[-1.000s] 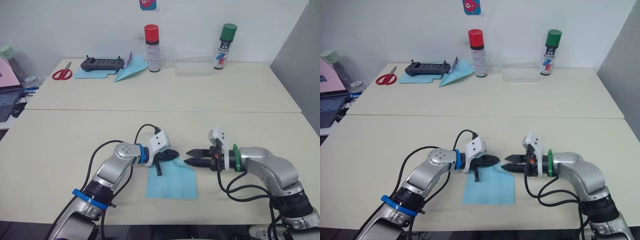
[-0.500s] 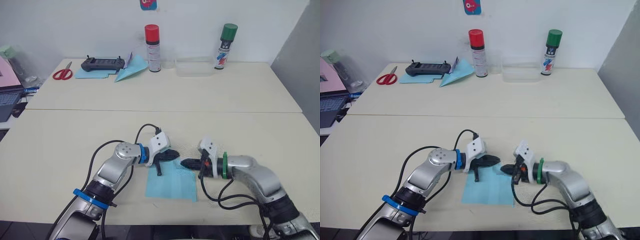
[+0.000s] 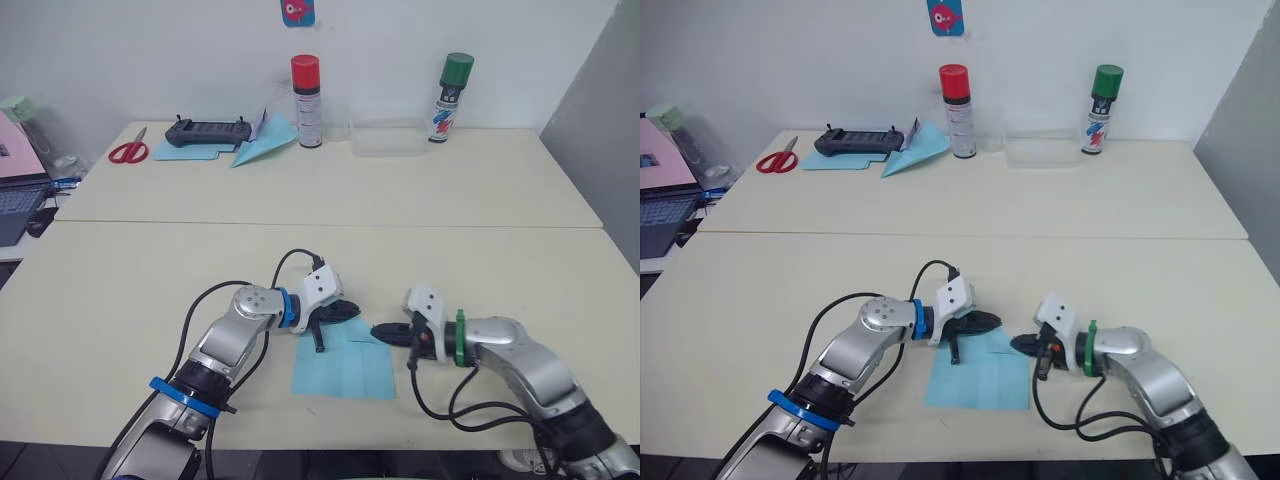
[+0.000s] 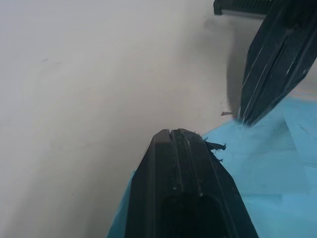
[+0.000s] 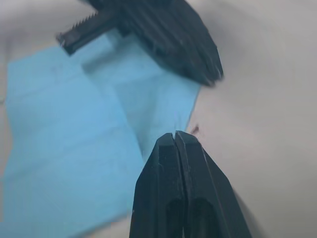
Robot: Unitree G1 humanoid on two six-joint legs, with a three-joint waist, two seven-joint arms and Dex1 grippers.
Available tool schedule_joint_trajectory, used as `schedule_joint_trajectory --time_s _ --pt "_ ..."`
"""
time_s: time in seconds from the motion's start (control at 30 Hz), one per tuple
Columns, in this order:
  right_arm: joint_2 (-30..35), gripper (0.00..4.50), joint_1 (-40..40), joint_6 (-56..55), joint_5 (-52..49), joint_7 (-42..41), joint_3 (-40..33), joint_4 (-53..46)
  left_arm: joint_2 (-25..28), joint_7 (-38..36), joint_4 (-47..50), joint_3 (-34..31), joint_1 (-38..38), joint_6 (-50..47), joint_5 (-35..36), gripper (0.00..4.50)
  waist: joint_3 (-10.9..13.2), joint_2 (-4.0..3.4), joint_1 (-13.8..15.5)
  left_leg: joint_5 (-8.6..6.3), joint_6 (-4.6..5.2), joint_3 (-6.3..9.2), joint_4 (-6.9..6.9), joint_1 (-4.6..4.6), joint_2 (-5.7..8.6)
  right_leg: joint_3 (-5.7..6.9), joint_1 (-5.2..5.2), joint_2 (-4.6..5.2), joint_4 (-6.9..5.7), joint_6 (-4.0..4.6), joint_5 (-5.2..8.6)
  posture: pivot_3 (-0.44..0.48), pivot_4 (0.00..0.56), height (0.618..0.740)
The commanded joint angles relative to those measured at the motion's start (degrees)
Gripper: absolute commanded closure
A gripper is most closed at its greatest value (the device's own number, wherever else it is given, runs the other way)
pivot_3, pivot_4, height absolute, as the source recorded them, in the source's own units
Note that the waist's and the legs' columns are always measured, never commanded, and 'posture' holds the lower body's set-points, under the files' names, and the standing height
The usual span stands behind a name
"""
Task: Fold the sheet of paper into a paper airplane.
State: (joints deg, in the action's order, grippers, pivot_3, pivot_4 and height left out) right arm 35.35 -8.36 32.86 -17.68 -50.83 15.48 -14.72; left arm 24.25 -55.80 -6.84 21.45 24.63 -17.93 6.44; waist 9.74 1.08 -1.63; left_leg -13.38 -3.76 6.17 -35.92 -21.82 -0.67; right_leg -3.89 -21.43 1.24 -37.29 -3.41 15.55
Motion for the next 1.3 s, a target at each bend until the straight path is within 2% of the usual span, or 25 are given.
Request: schedule_joint_trajectory --time_s 0.03,0.17,0.37,0.67,0.8,1.0,1.13,1.3 --pt "3.74 4.48 4.02 1.35 0.06 -2.01 -0.57 -0.26 0.53 -0.07 -3.12 2.18 -1.70 -1.15 -2.71 4.50 -0.15 -0.04 -0.01 -0.01 -0.01 0.00 0.02 0.00 0.00 0.00 0.03 0.00 0.08 0.00 0.00 0.000 0.150 0.740" --pt "4.26 4.48 4.44 0.88 -2.74 -2.58 -3.98 -3.25 0.48 -0.02 -3.58 2.09 -1.44 -0.87 -2.55 4.50 -0.29 0.01 -0.03 -0.05 -0.07 -0.01 0.02 -0.03 0.00 -0.02 0.08 0.00 0.24 0.01 0.01 0.000 0.150 0.740" --pt "0.80 4.48 -1.98 -3.22 -3.75 -2.52 -6.21 -2.88 0.40 -0.10 -3.89 1.90 -1.38 -0.59 -2.35 4.50 -0.28 -0.01 -0.13 -0.05 -0.08 -0.02 0.00 -0.06 0.00 -0.03 0.03 0.00 0.22 0.04 0.02 0.000 0.150 0.740" --pt "-1.70 4.48 -3.43 -5.02 -0.30 -3.09 -1.43 0.58 0.08 -0.03 -3.49 1.79 -1.26 -0.82 -2.24 4.50 -0.27 -0.02 0.02 -0.06 -0.08 0.00 0.02 -0.10 0.01 -0.02 0.03 0.00 0.25 -0.09 -0.05 0.000 0.150 0.740" --pt "-2.05 4.48 -3.02 -7.23 4.95 -3.46 4.70 4.00 0.38 -0.34 -3.46 1.42 -0.87 -0.06 -2.12 4.50 -0.27 -0.04 -0.05 -0.06 -0.08 0.01 0.02 -0.07 0.01 -0.01 0.03 0.00 0.24 -0.03 -0.02 0.000 0.150 0.740" --pt "-2.30 4.48 -3.11 -8.46 6.16 -3.85 5.34 5.63 -1.33 0.81 -3.38 -0.66 0.79 0.18 -0.99 4.50 -0.31 -0.08 -0.09 -0.05 -0.08 0.01 0.01 -0.04 0.00 -0.01 0.04 -0.01 0.23 -0.01 -0.01 0.000 0.150 0.740" --pt "-2.45 4.48 -3.74 -9.58 7.50 -3.57 5.64 6.82 -5.02 0.91 3.21 -3.08 0.37 -3.84 4.27 4.50 -0.28 -0.05 -0.22 -0.05 -0.08 0.00 0.00 -0.06 0.00 -0.02 0.04 -0.01 0.21 -0.07 -0.04 0.000 0.150 0.740" --pt "-2.67 4.48 -3.77 -9.97 8.13 -3.38 5.67 7.88 -4.75 0.61 5.93 -0.60 -2.02 -7.37 2.99 4.50 -0.25 -0.05 -0.60 -0.06 -0.08 -0.01 0.13 -0.08 -0.03 -0.03 -0.04 -0.05 0.22 -0.10 -0.06 0.000 0.150 0.740"
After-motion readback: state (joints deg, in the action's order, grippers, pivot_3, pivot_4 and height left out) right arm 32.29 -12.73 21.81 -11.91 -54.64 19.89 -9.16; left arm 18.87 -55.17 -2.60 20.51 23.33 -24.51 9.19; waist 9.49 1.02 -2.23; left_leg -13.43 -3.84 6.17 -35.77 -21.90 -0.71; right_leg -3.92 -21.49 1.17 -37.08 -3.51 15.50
